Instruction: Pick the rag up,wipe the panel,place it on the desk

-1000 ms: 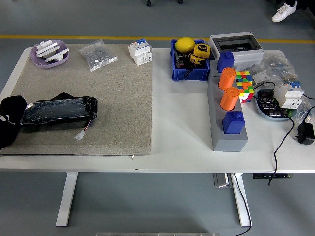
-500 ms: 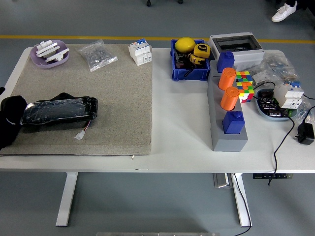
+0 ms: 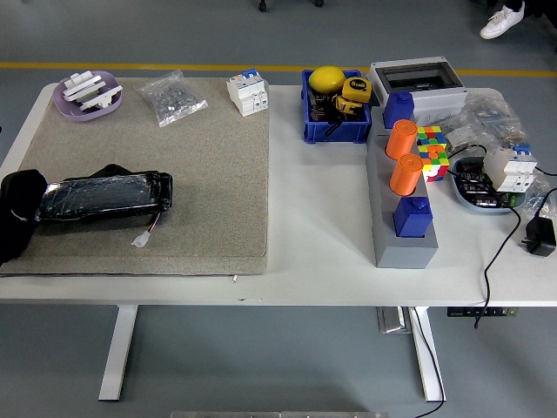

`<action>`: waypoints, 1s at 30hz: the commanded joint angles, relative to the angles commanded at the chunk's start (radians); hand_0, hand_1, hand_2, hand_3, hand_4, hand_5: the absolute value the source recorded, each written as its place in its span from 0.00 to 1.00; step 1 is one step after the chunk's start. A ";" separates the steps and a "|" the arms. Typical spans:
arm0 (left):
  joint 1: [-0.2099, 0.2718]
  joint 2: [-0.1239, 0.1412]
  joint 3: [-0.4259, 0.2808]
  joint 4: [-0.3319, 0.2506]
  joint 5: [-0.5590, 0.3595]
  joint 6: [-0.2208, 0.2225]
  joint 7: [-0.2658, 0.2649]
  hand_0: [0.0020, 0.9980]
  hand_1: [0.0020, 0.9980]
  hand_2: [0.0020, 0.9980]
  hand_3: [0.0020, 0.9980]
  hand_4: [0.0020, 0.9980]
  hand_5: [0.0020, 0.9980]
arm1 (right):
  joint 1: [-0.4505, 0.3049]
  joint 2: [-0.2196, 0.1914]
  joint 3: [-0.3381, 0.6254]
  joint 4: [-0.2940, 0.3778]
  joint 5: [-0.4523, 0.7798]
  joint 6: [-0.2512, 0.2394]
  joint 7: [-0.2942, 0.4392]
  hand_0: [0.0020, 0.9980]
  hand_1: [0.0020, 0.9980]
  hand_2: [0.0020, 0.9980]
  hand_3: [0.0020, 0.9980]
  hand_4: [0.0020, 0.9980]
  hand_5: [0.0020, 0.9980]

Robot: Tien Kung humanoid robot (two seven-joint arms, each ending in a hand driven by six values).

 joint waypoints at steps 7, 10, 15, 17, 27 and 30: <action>0.001 -0.022 -0.038 0.000 -0.004 -0.001 -0.016 0.32 0.55 0.58 0.58 0.81 0.31 | -0.003 0.002 0.007 0.000 -0.013 0.004 -0.002 0.69 0.65 0.70 0.66 1.00 0.48; 0.002 -0.022 -0.040 -0.001 0.000 0.000 -0.016 0.32 0.55 0.58 0.58 0.81 0.31 | -0.002 0.005 0.008 -0.005 -0.015 0.008 -0.004 0.69 0.65 0.70 0.66 1.00 0.48; 0.005 -0.026 -0.050 -0.007 0.000 0.003 -0.020 0.32 0.54 0.57 0.58 0.79 0.29 | -0.003 0.004 0.005 -0.008 -0.012 0.011 -0.004 0.69 0.65 0.70 0.66 1.00 0.48; 0.006 -0.029 -0.055 -0.009 0.001 0.005 -0.023 0.32 0.54 0.57 0.58 0.79 0.29 | -0.004 0.004 0.005 -0.008 -0.012 0.010 -0.004 0.69 0.65 0.70 0.66 1.00 0.48; 0.011 -0.038 -0.051 -0.004 -0.002 0.001 -0.028 0.31 0.54 0.57 0.58 0.79 0.29 | -0.006 0.006 0.001 -0.006 -0.012 0.013 -0.006 0.69 0.65 0.70 0.66 1.00 0.48; 0.012 -0.040 -0.049 -0.005 0.000 -0.001 -0.030 0.31 0.53 0.57 0.58 0.79 0.29 | -0.006 0.006 0.000 -0.007 -0.012 0.014 -0.006 0.69 0.65 0.70 0.66 1.00 0.49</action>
